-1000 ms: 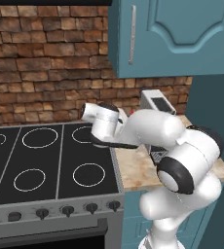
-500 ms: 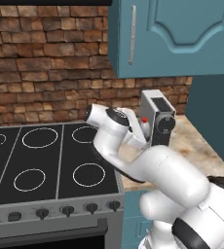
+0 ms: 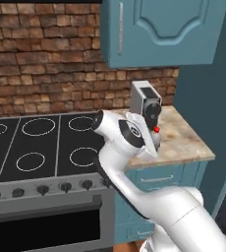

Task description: Take the bottled waters from the counter and place them in the freezer to freeze. Close the freezer door after placing the bottles.

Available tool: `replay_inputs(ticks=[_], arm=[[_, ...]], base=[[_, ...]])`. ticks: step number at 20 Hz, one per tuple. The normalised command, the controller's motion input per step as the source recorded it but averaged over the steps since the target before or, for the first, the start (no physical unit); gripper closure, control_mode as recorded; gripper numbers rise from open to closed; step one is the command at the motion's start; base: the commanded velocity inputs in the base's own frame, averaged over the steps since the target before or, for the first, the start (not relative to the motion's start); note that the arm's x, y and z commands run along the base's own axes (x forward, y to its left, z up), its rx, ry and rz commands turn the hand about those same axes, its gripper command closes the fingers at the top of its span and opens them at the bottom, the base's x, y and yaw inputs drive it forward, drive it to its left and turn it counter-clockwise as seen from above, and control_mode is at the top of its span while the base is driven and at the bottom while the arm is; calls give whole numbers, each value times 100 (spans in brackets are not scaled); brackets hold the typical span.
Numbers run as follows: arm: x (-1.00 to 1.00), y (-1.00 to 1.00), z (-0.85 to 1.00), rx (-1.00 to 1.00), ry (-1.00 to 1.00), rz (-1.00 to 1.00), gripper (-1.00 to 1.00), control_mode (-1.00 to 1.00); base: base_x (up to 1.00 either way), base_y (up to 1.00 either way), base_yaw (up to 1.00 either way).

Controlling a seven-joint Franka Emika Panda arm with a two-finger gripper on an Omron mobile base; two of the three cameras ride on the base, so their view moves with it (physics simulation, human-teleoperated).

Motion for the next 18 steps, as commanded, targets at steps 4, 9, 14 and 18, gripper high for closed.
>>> replay_inputs(ticks=[4,9,14,18], arm=[[0,0,0,0,0,0,100,100],[0,0,0,0,0,0,100,100],[0,0,0,0,0,0,100,100],[0,0,0,0,0,0,100,100]], base=[[-100,-38,-29],[-100,-71,-29],[-82,-100,-20],[-16,-100,-4]])
